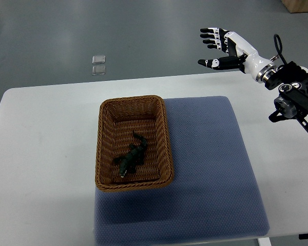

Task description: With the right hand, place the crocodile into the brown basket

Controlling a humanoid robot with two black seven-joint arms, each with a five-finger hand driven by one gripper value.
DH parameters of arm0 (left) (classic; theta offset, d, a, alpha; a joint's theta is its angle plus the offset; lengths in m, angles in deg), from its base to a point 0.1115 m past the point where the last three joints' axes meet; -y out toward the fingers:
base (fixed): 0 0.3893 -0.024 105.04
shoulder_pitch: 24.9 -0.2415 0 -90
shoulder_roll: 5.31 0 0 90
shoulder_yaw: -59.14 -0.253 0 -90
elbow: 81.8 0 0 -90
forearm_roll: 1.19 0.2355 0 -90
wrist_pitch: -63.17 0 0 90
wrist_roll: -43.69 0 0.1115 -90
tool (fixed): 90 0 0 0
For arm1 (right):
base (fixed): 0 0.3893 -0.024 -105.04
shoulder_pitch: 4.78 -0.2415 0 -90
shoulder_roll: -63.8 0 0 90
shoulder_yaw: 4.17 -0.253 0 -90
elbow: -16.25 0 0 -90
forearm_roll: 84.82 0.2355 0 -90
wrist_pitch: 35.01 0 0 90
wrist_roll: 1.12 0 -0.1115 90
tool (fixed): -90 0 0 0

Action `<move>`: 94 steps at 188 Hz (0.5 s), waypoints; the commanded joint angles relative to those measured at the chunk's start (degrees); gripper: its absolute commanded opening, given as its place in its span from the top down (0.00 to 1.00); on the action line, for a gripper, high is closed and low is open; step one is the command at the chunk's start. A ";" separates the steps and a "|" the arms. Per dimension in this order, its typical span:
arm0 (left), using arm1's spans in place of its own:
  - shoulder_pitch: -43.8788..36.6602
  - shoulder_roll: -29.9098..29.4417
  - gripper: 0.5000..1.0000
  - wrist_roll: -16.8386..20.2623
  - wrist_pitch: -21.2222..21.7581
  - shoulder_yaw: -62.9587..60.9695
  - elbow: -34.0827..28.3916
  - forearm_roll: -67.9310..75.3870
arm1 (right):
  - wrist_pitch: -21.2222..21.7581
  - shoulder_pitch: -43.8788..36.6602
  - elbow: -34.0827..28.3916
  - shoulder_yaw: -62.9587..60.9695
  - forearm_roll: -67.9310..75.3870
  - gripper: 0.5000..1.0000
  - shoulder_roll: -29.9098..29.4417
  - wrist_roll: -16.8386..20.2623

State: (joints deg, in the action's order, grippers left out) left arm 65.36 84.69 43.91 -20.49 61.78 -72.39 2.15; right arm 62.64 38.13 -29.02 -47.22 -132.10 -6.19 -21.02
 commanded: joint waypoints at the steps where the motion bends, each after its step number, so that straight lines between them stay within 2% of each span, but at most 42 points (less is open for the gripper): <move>1: 0.00 0.00 0.00 0.04 -0.02 0.00 0.00 0.00 | 1.48 2.27 0.10 -4.93 4.30 0.29 -0.50 3.99; 34: 0.00 0.00 0.00 0.04 -0.02 0.00 0.00 0.00 | 1.83 5.78 0.45 -11.69 8.53 0.28 -3.31 8.03; 61: 0.00 0.00 0.00 0.04 -0.02 0.00 0.00 0.00 | 2.01 8.16 1.86 -16.62 8.35 0.28 -5.86 8.65; 72: 0.00 0.00 0.00 -0.05 -0.02 0.00 0.00 0.00 | 2.01 8.95 1.95 -17.85 8.35 0.20 -6.04 8.65; 94: 0.00 0.00 0.00 0.04 -0.02 0.00 0.00 0.00 | 1.66 9.74 1.95 -20.14 8.35 0.15 -6.83 8.38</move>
State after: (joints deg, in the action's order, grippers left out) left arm 65.36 84.69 43.91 -20.49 61.78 -72.39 2.15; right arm 64.61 47.08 -27.12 -65.27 -123.70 -12.22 -12.40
